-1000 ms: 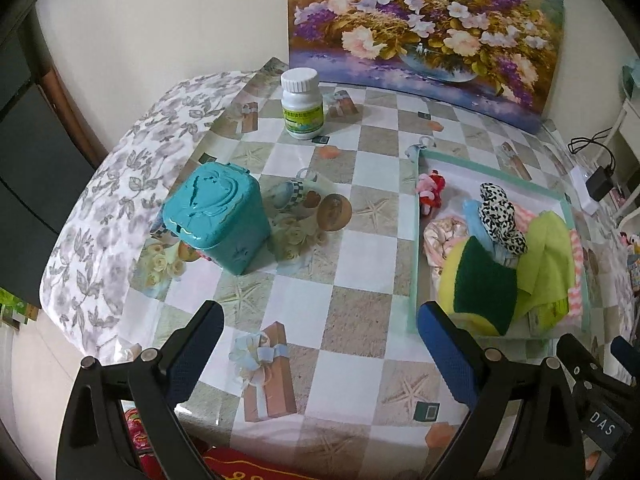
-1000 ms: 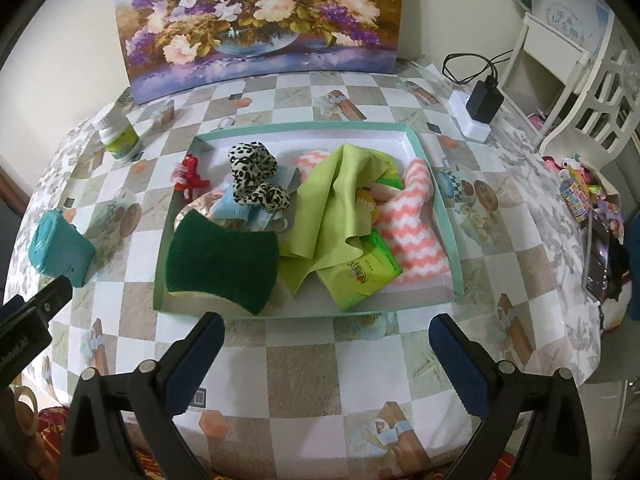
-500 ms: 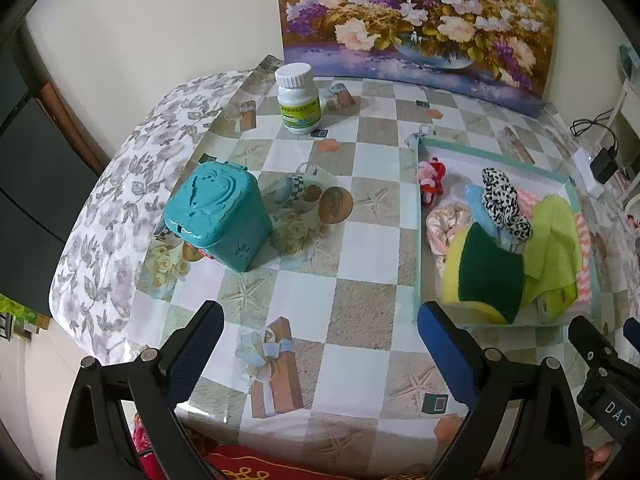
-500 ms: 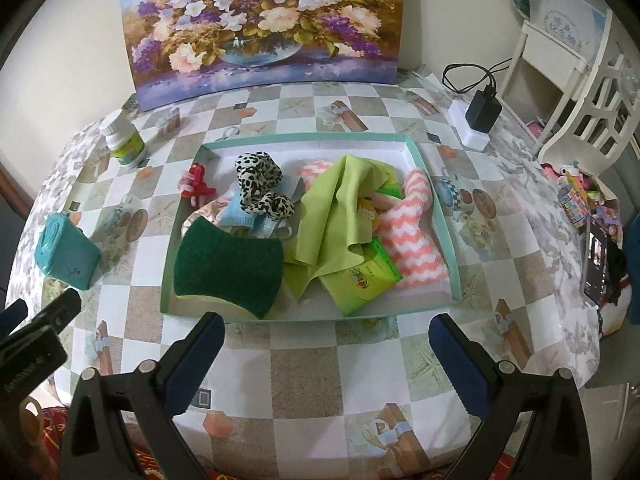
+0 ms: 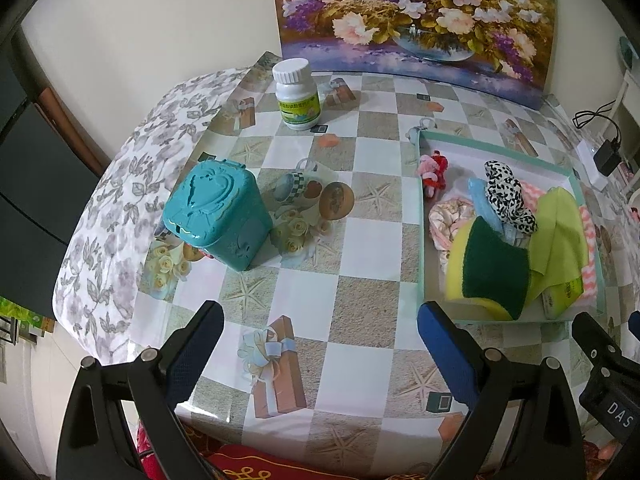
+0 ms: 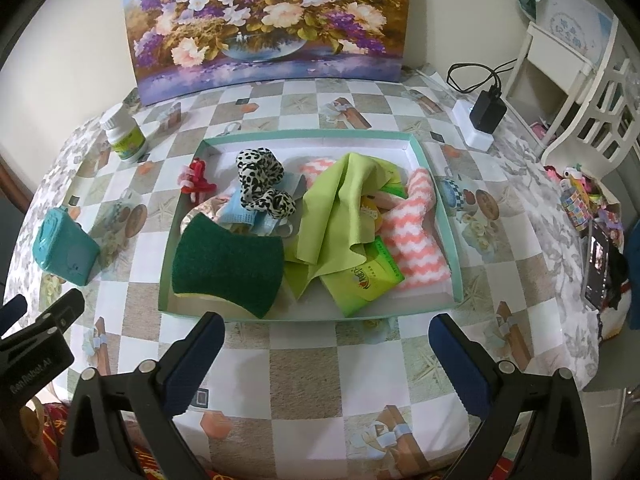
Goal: Organize soft objects
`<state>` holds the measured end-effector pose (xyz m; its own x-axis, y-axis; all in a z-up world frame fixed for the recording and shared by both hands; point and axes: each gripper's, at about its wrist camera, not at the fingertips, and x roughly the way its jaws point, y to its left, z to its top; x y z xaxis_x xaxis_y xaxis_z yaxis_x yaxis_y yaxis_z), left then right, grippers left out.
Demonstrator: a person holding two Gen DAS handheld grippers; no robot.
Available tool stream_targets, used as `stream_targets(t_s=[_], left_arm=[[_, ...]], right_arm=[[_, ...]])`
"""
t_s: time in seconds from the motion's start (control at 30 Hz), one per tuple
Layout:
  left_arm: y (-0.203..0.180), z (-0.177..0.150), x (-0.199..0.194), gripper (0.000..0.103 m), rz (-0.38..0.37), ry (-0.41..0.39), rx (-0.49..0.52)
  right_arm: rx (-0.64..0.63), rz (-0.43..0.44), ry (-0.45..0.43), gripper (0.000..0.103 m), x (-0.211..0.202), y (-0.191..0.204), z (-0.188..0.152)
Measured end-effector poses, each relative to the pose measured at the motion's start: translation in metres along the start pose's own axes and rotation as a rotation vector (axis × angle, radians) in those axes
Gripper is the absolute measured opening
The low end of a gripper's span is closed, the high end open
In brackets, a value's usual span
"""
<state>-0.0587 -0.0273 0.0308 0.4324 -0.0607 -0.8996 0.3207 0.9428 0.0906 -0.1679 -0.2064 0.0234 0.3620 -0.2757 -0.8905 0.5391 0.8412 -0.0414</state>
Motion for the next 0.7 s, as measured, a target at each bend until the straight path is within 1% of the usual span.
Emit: stream_targets(t_s=[0.7], left_arm=[[0.0016,0.0000,0.0021,0.098,-0.001,0.006,-0.002]], right_arm=[[-0.003,-0.007,0.007,0.103,0.0036,-0.0014,0.0008]])
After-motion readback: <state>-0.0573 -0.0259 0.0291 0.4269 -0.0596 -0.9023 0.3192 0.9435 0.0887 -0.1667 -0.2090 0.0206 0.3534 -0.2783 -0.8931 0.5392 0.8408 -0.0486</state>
